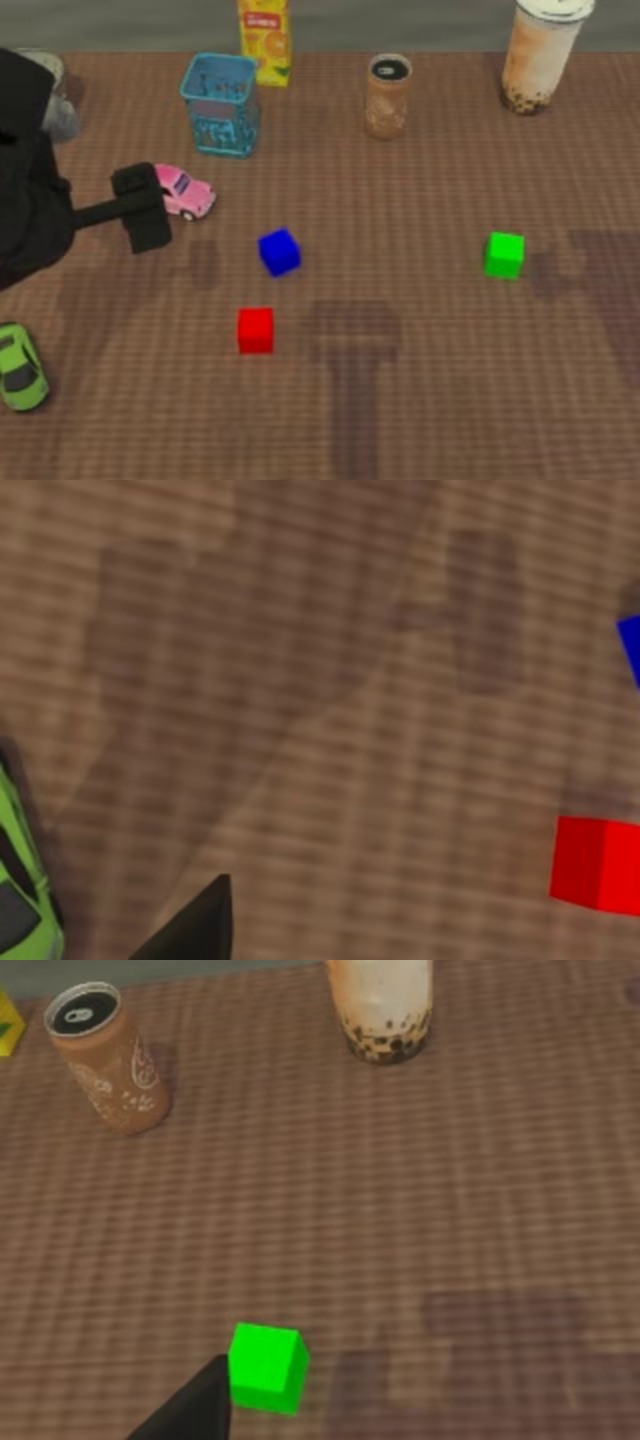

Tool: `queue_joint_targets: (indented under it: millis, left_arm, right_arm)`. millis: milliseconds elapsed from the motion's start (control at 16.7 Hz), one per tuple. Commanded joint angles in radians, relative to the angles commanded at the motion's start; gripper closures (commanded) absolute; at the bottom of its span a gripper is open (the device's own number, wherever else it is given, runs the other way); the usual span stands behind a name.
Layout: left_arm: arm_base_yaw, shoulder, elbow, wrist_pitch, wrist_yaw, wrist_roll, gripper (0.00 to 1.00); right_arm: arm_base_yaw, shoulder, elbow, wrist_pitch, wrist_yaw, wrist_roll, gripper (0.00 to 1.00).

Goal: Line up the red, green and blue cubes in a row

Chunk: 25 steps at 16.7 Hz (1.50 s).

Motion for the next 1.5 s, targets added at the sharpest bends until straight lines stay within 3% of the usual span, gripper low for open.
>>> queue_joint_targets:
  millis: [360, 780, 1080, 1500]
  left_arm:
    - [0.184, -0.617, -0.484, 0.287, 0.005, 0.185, 0.0]
    - [0.3, -1.114, -0.83, 0.573, 0.028, 0.421, 0.0]
    - [0.324, -1.268, -0.906, 0.679, 0.038, 0.51, 0.0]
    - [0.325, -1.272, -0.908, 0.681, 0.038, 0.512, 0.0]
  right_arm:
    - [0.092, 0.711, 0.494, -0.349, 0.004, 0.147, 0.0]
    - [0.177, 1.269, 0.961, -0.635, 0.003, 0.283, 0.0]
    - [0.201, 1.428, 1.111, -0.711, 0.002, 0.324, 0.0]
    - [0.198, 1.435, 1.099, -0.693, 0.002, 0.322, 0.0]
